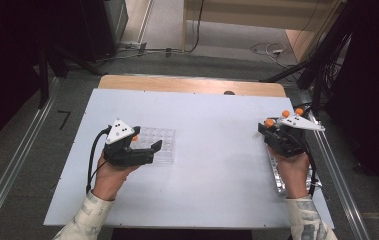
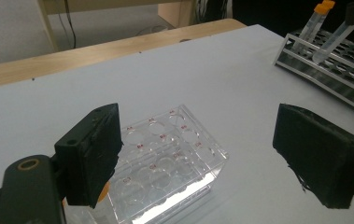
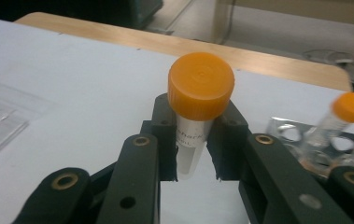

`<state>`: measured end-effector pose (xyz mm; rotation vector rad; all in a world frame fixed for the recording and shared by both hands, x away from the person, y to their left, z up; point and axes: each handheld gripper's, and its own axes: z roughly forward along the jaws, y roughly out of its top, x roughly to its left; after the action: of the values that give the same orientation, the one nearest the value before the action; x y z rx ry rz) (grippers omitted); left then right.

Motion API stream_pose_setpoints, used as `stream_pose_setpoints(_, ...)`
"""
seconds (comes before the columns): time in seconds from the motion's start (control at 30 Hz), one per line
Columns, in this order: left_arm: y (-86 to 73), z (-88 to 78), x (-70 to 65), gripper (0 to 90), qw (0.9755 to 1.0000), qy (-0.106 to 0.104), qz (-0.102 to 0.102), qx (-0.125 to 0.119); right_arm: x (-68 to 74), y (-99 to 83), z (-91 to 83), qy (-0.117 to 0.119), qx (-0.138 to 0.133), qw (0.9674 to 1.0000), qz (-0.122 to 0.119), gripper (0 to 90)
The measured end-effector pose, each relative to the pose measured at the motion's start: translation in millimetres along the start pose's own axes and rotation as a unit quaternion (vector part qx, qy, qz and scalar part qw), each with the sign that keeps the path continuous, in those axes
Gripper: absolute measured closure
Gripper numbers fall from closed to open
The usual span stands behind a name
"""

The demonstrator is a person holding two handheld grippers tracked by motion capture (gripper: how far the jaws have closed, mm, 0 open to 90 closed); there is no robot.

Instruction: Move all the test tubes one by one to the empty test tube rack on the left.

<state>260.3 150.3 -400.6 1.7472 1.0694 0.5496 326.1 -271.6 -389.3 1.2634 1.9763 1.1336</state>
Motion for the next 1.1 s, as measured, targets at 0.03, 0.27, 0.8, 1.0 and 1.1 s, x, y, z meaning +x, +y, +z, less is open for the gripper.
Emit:
stream_pose_setpoints(0.03,0.0,0.1,-0.5,15.7,1.0,0.0,0.0,0.0,3.3,-0.5,1.1,0.007,0.002,1.0,-0.003,71.9)
stream_pose_setpoints(0.27,-1.1,1.5,-2.1,15.5,1.0,-0.002,-0.002,0.001,23.7,-2.2,5.9,0.043,0.007,0.9989,-0.018,71.9)
stream_pose_setpoints(0.8,-3.8,7.9,-12.2,15.0,0.9998,-0.014,0.011,0.01,67.8,-12.2,22.2,0.109,0.031,0.9921,-0.054,71.9)
stream_pose_setpoints(1.0,-6.0,12.1,-18.6,15.0,0.9995,-0.023,0.017,0.015,83.7,-17.2,25.7,0.122,0.034,0.9893,-0.072,71.9)
stream_pose_setpoints(1.1,-7.0,13.5,-22.4,15.1,0.9992,-0.029,0.021,0.015,91.0,-19.3,26.7,0.131,0.036,0.9877,-0.078,71.9)
